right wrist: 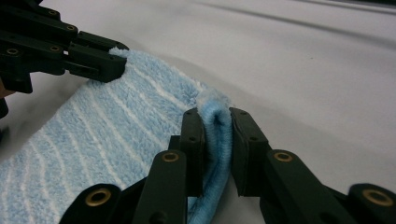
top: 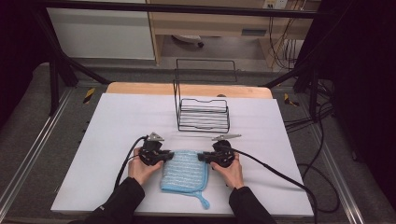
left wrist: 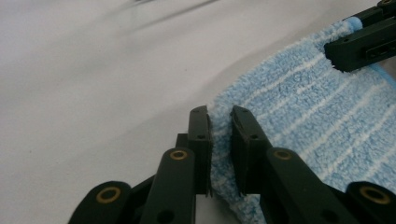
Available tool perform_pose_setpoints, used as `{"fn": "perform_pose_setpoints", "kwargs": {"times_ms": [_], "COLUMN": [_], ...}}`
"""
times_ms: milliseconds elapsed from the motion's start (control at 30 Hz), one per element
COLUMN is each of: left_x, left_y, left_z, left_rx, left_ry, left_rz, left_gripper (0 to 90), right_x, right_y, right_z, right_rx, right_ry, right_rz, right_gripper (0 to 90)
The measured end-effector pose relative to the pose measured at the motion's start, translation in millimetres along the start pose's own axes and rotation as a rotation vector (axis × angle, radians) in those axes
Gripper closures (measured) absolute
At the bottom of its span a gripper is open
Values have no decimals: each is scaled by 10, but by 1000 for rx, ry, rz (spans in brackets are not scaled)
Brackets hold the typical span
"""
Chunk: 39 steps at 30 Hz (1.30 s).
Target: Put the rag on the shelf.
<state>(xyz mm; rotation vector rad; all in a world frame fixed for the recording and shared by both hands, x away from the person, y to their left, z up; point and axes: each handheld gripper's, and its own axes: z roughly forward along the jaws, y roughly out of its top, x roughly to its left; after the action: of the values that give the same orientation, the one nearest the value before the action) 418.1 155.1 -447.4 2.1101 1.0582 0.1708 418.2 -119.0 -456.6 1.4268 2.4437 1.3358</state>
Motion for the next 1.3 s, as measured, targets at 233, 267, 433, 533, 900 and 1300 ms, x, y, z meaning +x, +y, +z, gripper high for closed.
{"fn": "perform_pose_setpoints", "kwargs": {"times_ms": [233,267,433,533,900,1300], "left_x": [34,32,25,16,-74,-188], "left_y": [6,7,23,35,63,138], "left_z": [-37,-43,-144,-208,-374,-528], "left_rx": [-11,-13,-53,-71,-139,-203], "left_ry": [-31,-31,-50,-48,-65,-61], "left_rz": [-22,-21,-19,-5,24,61], "left_gripper": [812,814,816,816,816,817], "right_x": [15,20,48,67,123,195], "right_y": [20,24,49,63,117,183], "right_z": [-53,-65,-131,-169,-338,-536], "right_rx": [-14,-19,-50,-68,-128,-177], "right_ry": [1,2,12,21,40,35], "right_rz": [-4,-4,-10,-11,-36,-71], "right_gripper": [792,792,793,793,795,800]}}
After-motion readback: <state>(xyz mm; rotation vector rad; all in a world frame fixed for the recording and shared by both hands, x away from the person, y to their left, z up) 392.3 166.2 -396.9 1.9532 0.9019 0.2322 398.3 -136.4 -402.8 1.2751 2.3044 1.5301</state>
